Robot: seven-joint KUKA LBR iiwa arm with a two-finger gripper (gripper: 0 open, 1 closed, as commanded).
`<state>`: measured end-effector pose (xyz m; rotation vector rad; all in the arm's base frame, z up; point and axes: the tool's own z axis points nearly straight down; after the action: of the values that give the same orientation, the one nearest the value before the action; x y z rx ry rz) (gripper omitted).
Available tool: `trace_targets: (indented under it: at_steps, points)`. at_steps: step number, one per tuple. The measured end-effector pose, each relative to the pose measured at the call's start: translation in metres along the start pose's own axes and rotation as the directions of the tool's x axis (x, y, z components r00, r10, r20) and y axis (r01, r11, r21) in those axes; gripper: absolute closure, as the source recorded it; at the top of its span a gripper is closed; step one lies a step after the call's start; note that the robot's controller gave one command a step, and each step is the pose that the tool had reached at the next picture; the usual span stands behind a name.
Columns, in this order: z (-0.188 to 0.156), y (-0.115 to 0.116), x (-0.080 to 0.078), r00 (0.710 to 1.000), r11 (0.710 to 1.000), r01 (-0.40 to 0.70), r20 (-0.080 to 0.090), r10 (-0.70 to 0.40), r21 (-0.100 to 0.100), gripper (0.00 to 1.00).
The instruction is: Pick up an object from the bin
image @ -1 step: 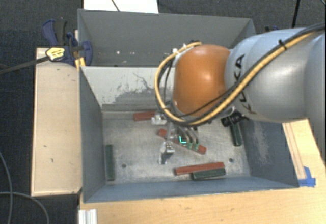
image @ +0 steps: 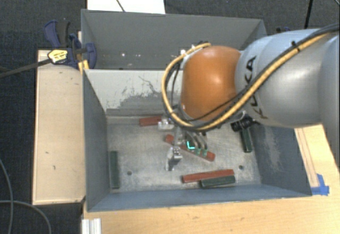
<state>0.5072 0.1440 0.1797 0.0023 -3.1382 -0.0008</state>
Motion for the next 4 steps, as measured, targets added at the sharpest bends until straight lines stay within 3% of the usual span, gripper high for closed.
trace_targets:
  at_steps: [1,2,3,4]
  points:
    - [0.015,0.021,-0.013,0.999,1.000,-0.031,0.009,0.031,-0.002,0.00]
    - [0.020,-0.010,-0.030,0.997,0.997,0.077,0.008,-0.077,-0.004,0.00]
    - [0.052,-0.041,-0.045,0.991,0.991,0.137,0.009,-0.137,0.004,0.00]
    - [0.080,-0.057,-0.059,0.992,0.992,0.127,0.006,-0.127,0.000,0.00]
